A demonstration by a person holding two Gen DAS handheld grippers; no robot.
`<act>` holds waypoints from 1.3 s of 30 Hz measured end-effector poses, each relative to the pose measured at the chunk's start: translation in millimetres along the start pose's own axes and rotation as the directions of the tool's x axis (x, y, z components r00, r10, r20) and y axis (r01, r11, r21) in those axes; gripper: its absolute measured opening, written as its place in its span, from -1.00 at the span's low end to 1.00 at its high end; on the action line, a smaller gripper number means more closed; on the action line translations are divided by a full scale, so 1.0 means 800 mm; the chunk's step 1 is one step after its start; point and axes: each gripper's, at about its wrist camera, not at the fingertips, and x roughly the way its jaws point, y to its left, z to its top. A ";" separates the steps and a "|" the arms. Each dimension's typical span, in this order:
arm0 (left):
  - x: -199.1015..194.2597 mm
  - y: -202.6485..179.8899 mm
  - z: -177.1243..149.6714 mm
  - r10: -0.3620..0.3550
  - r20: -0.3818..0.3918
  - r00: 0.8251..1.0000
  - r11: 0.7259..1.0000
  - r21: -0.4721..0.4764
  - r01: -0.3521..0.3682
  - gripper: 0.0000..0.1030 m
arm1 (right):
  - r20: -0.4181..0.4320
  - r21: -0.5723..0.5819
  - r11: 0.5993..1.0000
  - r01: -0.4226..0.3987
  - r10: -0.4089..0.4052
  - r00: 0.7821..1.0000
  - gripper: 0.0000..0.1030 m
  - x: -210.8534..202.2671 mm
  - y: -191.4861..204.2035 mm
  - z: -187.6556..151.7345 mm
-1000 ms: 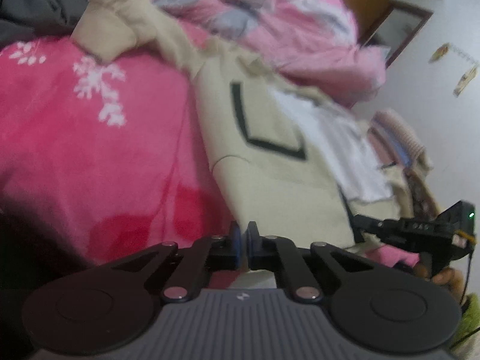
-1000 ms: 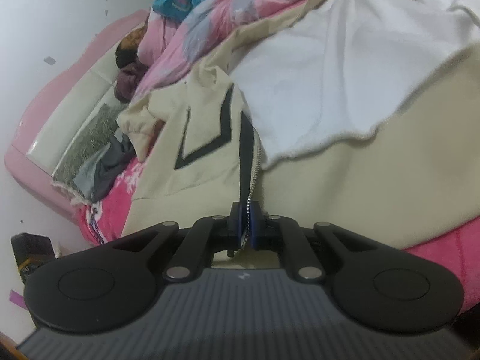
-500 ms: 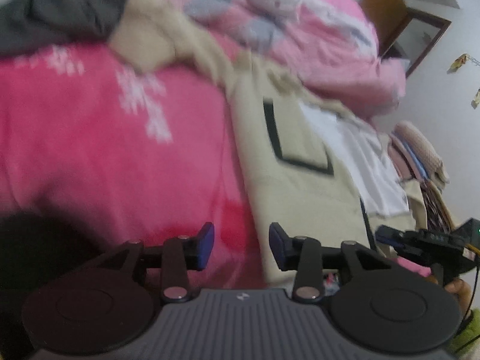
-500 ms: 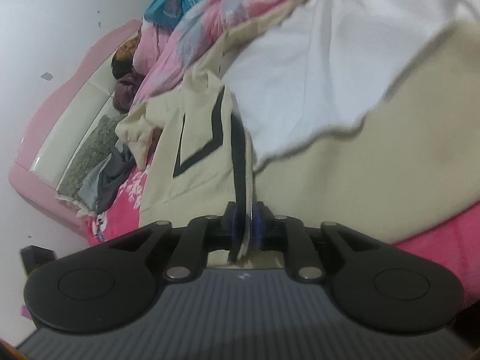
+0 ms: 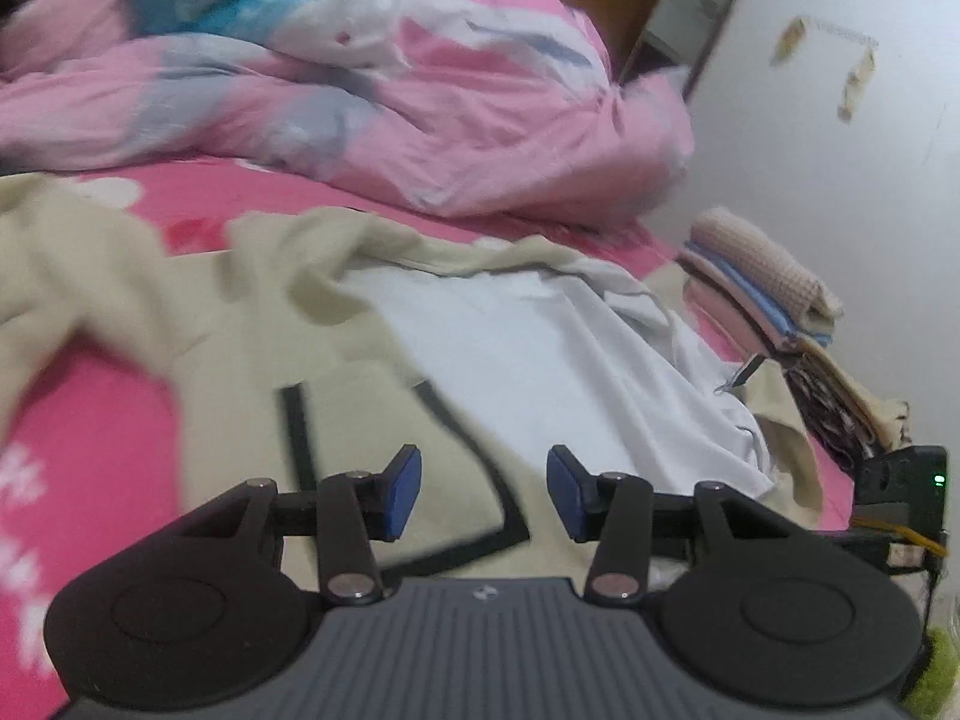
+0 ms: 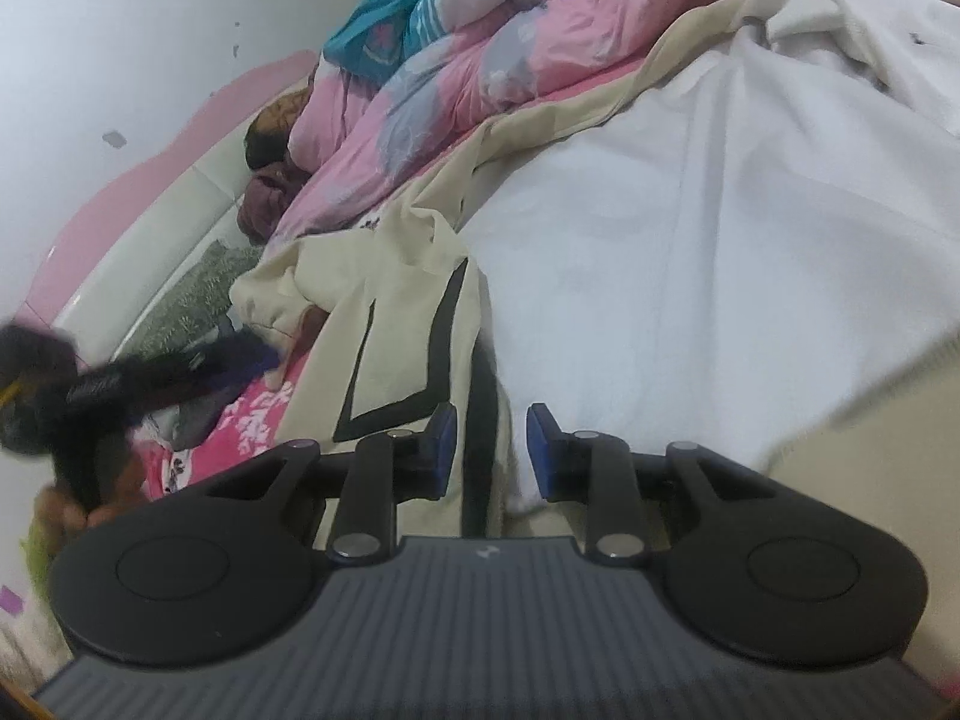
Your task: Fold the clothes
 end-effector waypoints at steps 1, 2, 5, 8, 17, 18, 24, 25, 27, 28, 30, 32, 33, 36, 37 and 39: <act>0.016 -0.002 0.005 0.004 -0.011 1.000 1.000 0.011 -0.004 -0.09 | -0.010 -0.004 1.000 0.003 -0.003 1.000 -0.51 0.005 -0.001 0.005; 0.033 -0.004 0.010 0.008 -0.021 1.000 1.000 0.021 -0.008 -0.09 | -0.027 -0.018 1.000 0.006 -0.007 1.000 -0.51 0.011 -0.002 0.009; 0.069 0.001 0.004 0.045 -0.050 0.998 0.998 0.054 -0.042 -0.14 | -0.083 -0.061 0.998 0.027 -0.032 0.996 -0.51 0.029 0.000 0.013; 0.091 0.020 -0.016 0.043 -0.109 0.993 0.999 0.017 -0.041 -0.14 | -0.091 -0.170 0.984 0.062 -0.078 0.993 -0.51 0.036 0.014 0.005; 0.083 0.058 -0.046 -0.070 -0.019 0.997 0.996 -0.048 0.069 -0.17 | -0.047 -0.529 0.833 0.165 -0.223 0.974 -0.58 0.050 0.069 -0.024; 0.083 0.061 -0.047 -0.083 -0.008 0.997 0.995 -0.057 0.082 -0.17 | -0.043 -0.548 0.819 0.170 -0.230 0.972 -0.64 0.051 0.072 -0.026; 0.082 0.091 -0.047 -0.187 0.031 0.982 0.961 -0.201 0.189 -0.17 | 0.030 -0.560 0.806 0.192 -0.212 0.977 -0.90 0.034 0.095 -0.020; 0.081 0.096 -0.047 -0.205 0.039 0.978 0.951 -0.227 0.209 -0.17 | 0.060 -0.595 0.779 0.197 -0.201 0.978 -0.90 0.030 0.108 -0.024; 0.080 0.105 -0.048 -0.234 0.054 0.971 0.929 -0.282 0.240 -0.15 | 0.103 -0.695 0.693 0.194 -0.171 0.980 -0.90 0.026 0.136 -0.036; 0.079 0.112 -0.048 -0.254 0.068 0.965 0.910 -0.322 0.262 -0.14 | 0.116 -0.755 0.628 0.189 -0.156 0.981 -0.90 0.028 0.150 -0.047; 0.076 0.127 -0.049 -0.292 0.106 0.950 0.859 -0.407 0.310 -0.13 | 0.124 -0.846 0.501 0.181 -0.145 0.982 -0.90 0.039 0.171 -0.069; 0.072 0.137 -0.050 -0.312 0.135 0.941 0.826 -0.451 0.338 -0.12 | 0.121 -0.908 0.382 0.171 -0.153 0.981 -0.90 0.056 0.185 -0.091; 0.071 0.138 -0.050 -0.311 0.140 0.940 0.825 -0.452 0.340 -0.09 | 0.119 -0.927 0.334 0.168 -0.163 0.979 -0.90 0.066 0.186 -0.101; 0.066 0.132 -0.049 -0.310 0.140 0.940 0.844 -0.414 0.340 -0.05 | 0.096 -0.964 0.226 0.139 -0.193 0.977 -0.90 0.090 0.187 -0.122; 0.064 0.128 -0.048 -0.311 0.140 0.940 0.851 -0.398 0.341 -0.04 | 0.088 -0.973 0.191 0.128 -0.203 0.975 -0.90 0.097 0.188 -0.129; 0.062 0.120 -0.047 -0.314 0.140 0.939 0.865 -0.367 0.344 0.01 | 0.108 -0.985 0.112 0.134 -0.214 0.971 -0.90 0.107 0.189 -0.141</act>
